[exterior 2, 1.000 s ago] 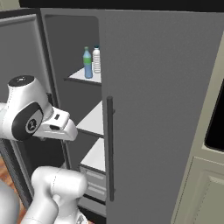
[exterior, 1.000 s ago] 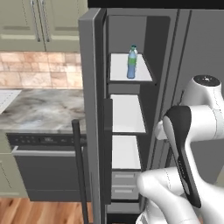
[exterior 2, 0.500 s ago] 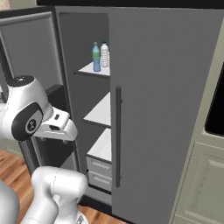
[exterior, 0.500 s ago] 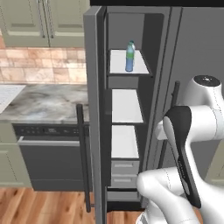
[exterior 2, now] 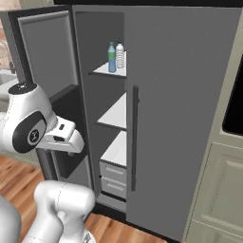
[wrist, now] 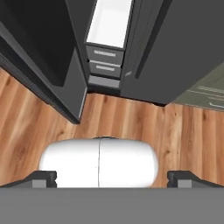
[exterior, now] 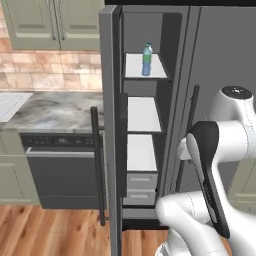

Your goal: Take the bottled waters from the counter and place them in the freezer to freeze. Close the freezer door after placing the bottles.

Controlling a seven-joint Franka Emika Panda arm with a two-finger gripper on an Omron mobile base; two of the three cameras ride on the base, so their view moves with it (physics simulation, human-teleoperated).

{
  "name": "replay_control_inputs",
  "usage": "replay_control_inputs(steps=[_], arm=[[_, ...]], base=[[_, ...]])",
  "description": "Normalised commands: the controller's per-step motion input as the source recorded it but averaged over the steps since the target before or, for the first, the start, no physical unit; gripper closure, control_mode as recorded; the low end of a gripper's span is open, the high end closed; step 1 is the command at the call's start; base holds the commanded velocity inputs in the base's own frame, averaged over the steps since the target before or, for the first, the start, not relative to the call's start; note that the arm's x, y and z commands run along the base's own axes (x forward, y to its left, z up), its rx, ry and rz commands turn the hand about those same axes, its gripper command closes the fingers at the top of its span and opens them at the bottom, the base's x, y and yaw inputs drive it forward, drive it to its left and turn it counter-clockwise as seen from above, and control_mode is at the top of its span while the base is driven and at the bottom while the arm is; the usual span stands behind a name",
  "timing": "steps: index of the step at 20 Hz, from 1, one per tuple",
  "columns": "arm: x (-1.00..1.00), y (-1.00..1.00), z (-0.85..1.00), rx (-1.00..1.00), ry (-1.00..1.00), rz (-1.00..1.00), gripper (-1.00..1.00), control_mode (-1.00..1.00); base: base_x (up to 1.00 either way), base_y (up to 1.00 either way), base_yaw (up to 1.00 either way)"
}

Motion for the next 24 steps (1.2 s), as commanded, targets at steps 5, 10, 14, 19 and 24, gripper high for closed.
replay_control_inputs(steps=[5,10,14,19,24], arm=[[0.00,0.00,0.00,0.00,0.00,0.00,-1.00,1.00],[0.00,0.00,0.00,0.00,0.00,0.00,-1.00,1.00],[0.00,0.00,0.00,0.00,0.00,0.00,-1.00,1.00],[0.00,0.00,0.00,0.00,0.00,0.00,-1.00,1.00],[0.00,0.00,0.00,0.00,0.00,0.00,-1.00,1.00]], base=[[-0.41,0.11,-0.03],[-0.35,0.18,-0.05],[-0.28,0.28,-0.08],[-0.17,0.37,-0.11],[-0.11,0.41,-0.12]])
